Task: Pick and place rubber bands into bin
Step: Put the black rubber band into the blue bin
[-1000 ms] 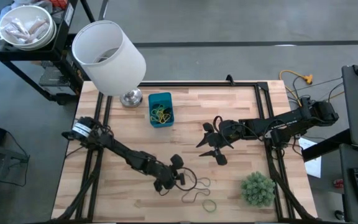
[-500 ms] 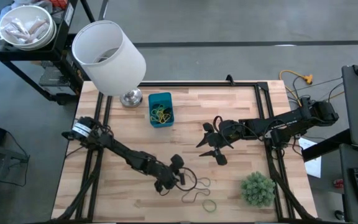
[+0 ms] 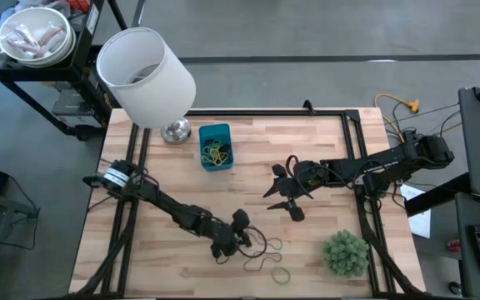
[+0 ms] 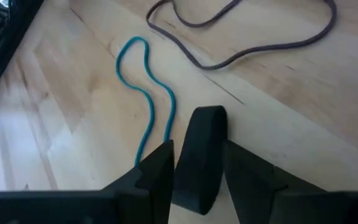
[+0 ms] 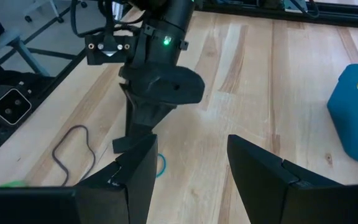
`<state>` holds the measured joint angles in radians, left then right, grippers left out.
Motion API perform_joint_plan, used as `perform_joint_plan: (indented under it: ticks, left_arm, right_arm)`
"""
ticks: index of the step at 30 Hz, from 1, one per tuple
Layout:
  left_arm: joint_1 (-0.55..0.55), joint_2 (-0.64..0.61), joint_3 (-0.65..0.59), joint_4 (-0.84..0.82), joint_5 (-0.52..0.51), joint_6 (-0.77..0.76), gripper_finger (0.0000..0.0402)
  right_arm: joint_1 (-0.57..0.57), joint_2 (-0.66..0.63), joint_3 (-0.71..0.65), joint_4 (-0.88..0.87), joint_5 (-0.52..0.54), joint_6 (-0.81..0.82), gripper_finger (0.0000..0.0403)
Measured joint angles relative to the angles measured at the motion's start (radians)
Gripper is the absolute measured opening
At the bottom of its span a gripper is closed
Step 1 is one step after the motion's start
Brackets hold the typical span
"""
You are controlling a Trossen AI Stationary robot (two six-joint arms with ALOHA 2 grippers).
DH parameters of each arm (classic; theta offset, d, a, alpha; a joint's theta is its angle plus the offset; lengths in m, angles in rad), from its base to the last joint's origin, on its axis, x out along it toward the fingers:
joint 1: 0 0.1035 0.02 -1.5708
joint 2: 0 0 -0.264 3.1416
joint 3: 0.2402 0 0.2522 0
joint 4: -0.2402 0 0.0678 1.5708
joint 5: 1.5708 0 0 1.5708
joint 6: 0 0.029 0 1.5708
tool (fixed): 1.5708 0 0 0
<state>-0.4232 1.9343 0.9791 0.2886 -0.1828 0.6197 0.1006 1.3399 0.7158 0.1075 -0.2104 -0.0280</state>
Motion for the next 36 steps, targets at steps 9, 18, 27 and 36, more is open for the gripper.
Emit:
perform_joint_plan:
  ticks: [9, 18, 27, 36]
  left_arm:
    - [0.01, 0.0, -0.002, 0.0, -0.062, -0.032, 0.0117]
    - [0.018, 0.0, -0.002, -0.001, -0.07, -0.038, 0.0013]
    - [0.009, -0.027, -0.001, -0.048, -0.206, -0.038, 0.0001]
    - [-0.01, -0.11, -0.025, -0.175, -0.625, -0.155, 0.0]
  right_arm:
    - [0.0, 0.0, 0.0, 0.0, 0.0, 0.0, 0.0187]
    - [0.0, 0.0, 0.0, 0.0, 0.0, 0.001, 0.0187]
    - [0.0, 0.001, 0.0, 0.0, 0.0, 0.001, 0.0187]
    - [0.0, 0.001, 0.0, 0.0, 0.0, -0.001, 0.0187]
